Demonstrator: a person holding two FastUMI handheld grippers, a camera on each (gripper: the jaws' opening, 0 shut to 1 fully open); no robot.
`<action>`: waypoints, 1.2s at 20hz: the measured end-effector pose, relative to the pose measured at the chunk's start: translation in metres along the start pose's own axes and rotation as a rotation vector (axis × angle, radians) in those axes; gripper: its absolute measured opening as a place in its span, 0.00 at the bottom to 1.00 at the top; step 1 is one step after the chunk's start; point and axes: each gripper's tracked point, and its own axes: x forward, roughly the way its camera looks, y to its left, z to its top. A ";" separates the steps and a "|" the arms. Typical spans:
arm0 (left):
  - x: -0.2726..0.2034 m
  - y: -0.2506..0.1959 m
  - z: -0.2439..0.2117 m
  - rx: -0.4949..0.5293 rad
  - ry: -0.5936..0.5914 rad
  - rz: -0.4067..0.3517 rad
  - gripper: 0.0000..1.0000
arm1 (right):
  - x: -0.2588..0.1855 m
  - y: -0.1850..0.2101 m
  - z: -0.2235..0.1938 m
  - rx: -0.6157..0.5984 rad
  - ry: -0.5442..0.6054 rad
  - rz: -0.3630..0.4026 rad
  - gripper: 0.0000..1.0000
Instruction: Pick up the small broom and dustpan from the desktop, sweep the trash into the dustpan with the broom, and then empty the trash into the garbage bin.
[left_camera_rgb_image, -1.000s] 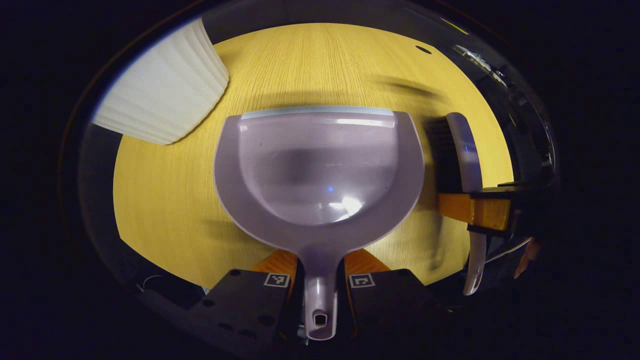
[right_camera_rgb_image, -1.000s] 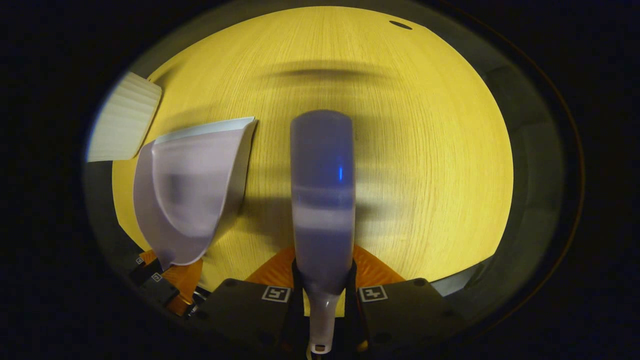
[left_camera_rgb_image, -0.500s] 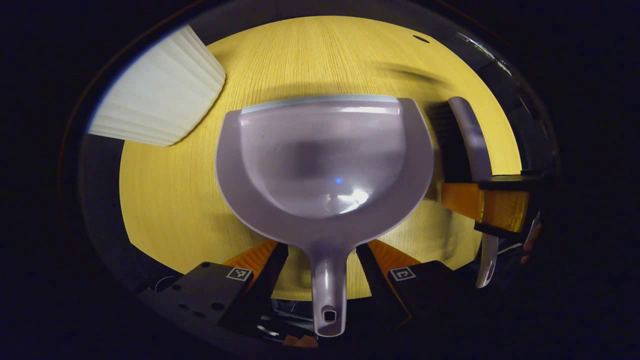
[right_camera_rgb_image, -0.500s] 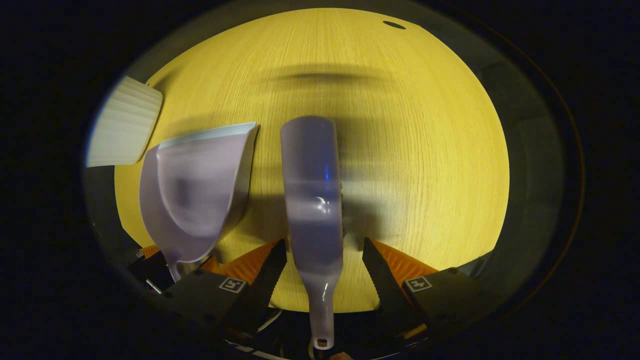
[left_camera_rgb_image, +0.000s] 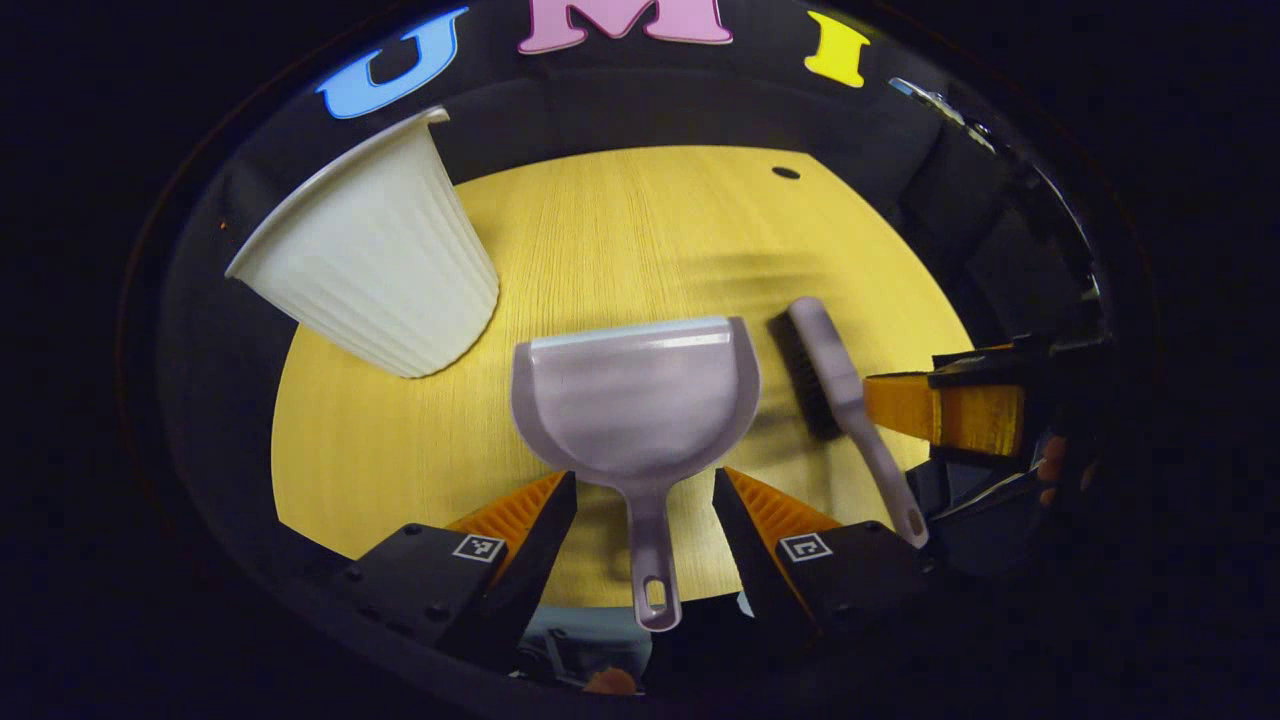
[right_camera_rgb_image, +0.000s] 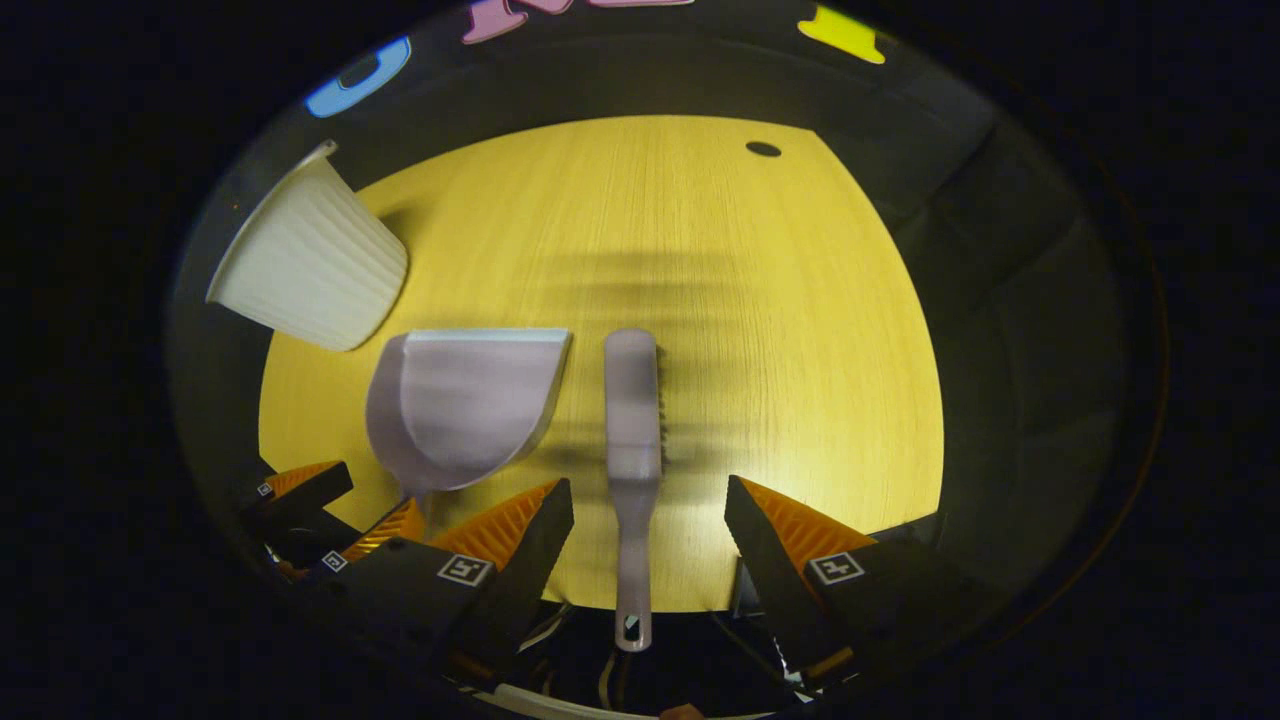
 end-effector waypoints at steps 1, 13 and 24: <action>-0.014 0.000 0.004 -0.012 -0.051 -0.018 0.82 | -0.015 0.001 0.002 0.003 -0.043 0.005 0.99; -0.204 0.011 0.048 -0.027 -0.750 -0.066 0.82 | -0.247 0.000 0.101 0.012 -0.801 0.048 0.98; -0.309 0.011 0.016 -0.071 -1.069 0.068 0.80 | -0.385 -0.001 0.171 -0.025 -1.317 0.060 0.92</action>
